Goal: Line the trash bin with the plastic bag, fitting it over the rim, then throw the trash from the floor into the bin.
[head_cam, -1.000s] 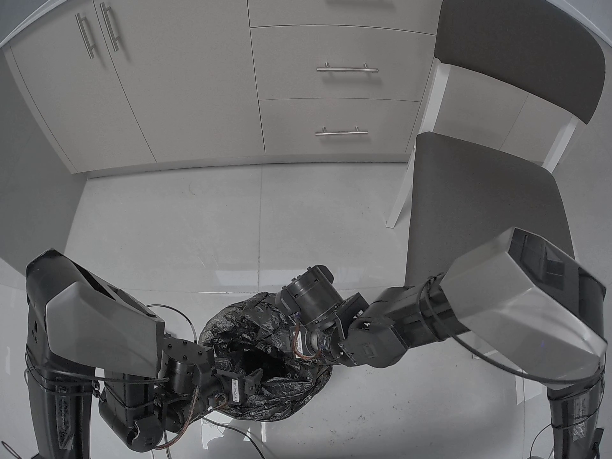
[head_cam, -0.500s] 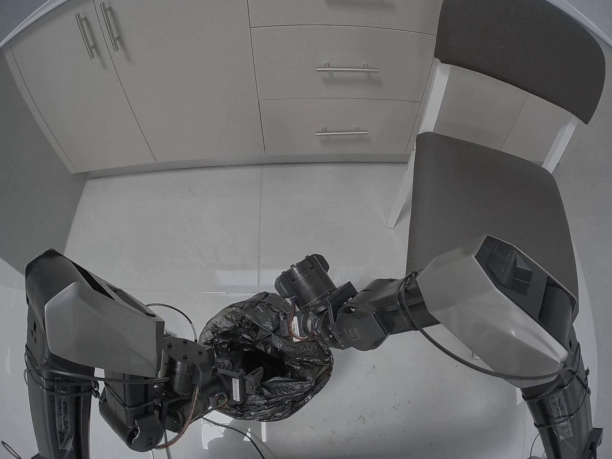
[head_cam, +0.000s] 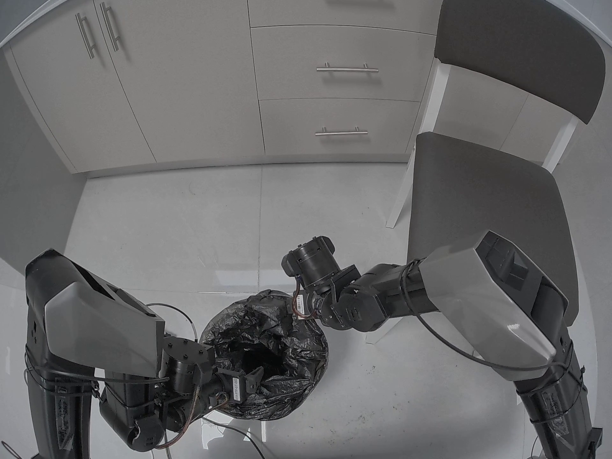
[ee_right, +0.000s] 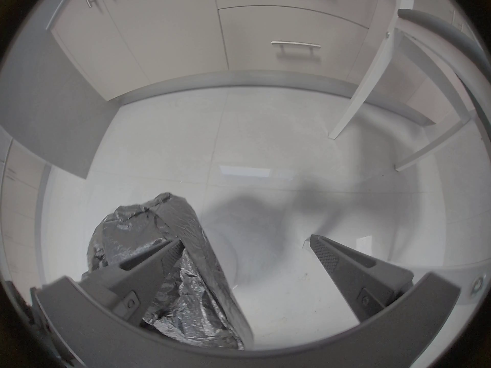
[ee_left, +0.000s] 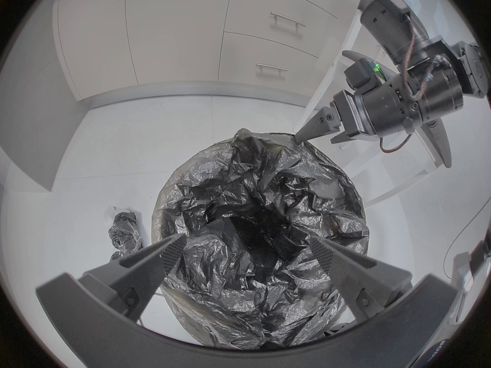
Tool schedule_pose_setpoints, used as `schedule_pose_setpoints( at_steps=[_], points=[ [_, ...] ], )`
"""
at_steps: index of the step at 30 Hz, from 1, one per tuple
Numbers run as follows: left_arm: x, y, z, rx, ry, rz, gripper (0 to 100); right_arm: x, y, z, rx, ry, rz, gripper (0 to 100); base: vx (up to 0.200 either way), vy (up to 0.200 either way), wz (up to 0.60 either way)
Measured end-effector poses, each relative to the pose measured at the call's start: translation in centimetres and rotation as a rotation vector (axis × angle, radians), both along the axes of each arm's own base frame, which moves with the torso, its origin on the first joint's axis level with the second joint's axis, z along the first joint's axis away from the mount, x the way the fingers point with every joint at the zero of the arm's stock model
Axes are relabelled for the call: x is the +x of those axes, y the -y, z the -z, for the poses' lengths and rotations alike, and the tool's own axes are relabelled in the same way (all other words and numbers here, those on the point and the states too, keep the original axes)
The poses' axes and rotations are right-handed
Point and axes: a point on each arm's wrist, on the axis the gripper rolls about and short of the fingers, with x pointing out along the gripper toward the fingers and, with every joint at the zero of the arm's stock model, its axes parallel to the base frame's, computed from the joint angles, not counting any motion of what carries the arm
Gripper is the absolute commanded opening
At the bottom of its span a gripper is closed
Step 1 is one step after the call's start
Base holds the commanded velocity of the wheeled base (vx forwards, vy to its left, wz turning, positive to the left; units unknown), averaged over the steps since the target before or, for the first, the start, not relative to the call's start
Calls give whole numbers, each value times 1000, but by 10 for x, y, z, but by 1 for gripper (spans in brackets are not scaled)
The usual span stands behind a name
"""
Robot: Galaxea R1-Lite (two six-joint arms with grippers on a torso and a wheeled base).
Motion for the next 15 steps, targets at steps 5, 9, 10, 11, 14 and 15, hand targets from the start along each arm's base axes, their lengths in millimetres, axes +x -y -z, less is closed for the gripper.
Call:
schedule_pose_setpoints(
  at_steps=[5, 9, 10, 11, 14, 15],
  points=[
    [1, 0, 0, 10, 10, -21, 100, 16, 6, 5, -11, 35, 67, 100, 0, 0, 0],
    [1, 0, 0, 10, 13, -23, 100, 24, 10, 8, -12, 44, 90, 100, 0, 0, 0],
    [1, 0, 0, 10, 12, -23, 100, 27, 12, 9, -15, 47, 99, 100, 0, 0, 0],
    [1, 0, 0, 9, 13, -23, 100, 30, 13, 10, -15, 50, 108, 100, 0, 0, 0],
    [1, 0, 0, 10, 13, -23, 100, 32, 14, 12, -5, 50, 119, 100, 0, 0, 0],
    [1, 0, 0, 9, 13, -24, 100, 32, 14, 12, 0, 51, 123, 100, 0, 0, 0]
  ],
)
